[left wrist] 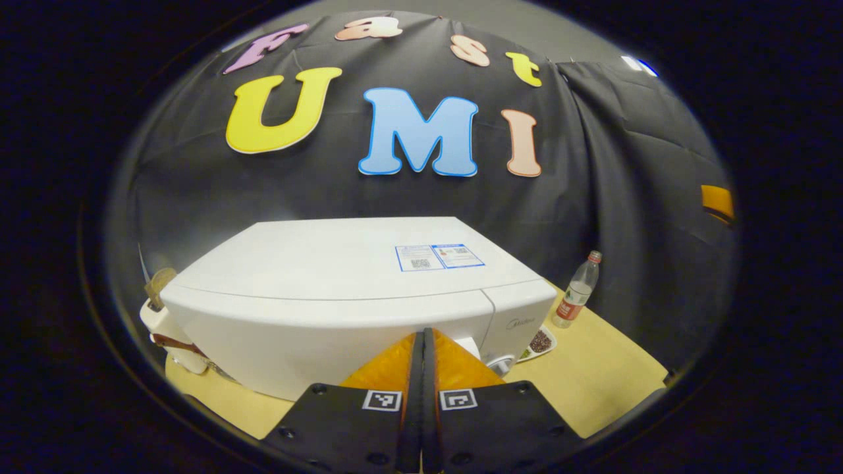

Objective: Open the microwave oven with the left hand, put the food in, and close the microwave oven.

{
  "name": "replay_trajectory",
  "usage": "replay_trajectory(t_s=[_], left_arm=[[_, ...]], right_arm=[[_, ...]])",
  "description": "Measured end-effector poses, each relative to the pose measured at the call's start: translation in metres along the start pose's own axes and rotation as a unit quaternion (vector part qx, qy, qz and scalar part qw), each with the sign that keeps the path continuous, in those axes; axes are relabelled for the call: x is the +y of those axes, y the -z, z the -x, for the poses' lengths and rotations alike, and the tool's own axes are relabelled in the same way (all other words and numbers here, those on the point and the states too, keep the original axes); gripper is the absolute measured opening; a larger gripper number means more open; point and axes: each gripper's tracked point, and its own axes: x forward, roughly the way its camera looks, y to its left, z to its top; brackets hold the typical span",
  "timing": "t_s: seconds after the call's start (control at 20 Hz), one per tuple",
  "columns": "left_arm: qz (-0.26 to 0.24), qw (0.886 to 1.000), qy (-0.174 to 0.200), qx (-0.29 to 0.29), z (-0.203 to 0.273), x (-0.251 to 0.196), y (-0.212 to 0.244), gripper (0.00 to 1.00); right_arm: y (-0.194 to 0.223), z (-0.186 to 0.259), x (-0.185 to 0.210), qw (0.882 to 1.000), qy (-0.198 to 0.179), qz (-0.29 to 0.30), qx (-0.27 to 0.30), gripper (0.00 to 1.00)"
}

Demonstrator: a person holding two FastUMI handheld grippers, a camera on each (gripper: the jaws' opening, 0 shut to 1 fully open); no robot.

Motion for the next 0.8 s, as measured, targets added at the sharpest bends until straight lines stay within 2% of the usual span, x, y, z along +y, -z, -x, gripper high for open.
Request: replay_trajectory(t_s=[0.15,0.35,0.4,0.5,0.65,0.7,0.8], left_arm=[[-0.006,1.000,-0.001,-0.022,0.010,-0.001,-0.022,0.07],[0.039,0.997,0.022,-0.062,0.043,-0.010,-0.060,0.08],[0.057,0.996,0.027,-0.069,0.059,-0.015,-0.068,0.38],[0.066,0.992,0.005,-0.107,0.106,-0.011,-0.094,0.98],[0.011,0.983,-0.020,-0.184,0.178,-0.017,-0.157,0.96],[-0.005,0.980,-0.024,-0.199,0.198,-0.019,-0.174,0.93],[-0.012,0.977,-0.030,-0.213,0.231,-0.026,-0.194,0.98]], right_arm=[[-0.004,0.004,0.006,1.000,-0.006,0.001,-0.003,0.93],[-0.011,0.017,0.013,1.000,-0.009,-0.005,-0.019,0.93],[-0.013,0.020,0.017,1.000,-0.011,-0.007,-0.022,0.94],[-0.014,0.026,0.025,0.999,-0.016,-0.004,-0.028,0.94],[-0.025,0.037,0.039,0.999,-0.026,-0.006,-0.042,0.94],[-0.031,0.039,0.044,0.998,-0.030,-0.007,-0.047,0.93],[-0.046,0.043,0.055,0.998,-0.035,-0.005,-0.056,0.93]])
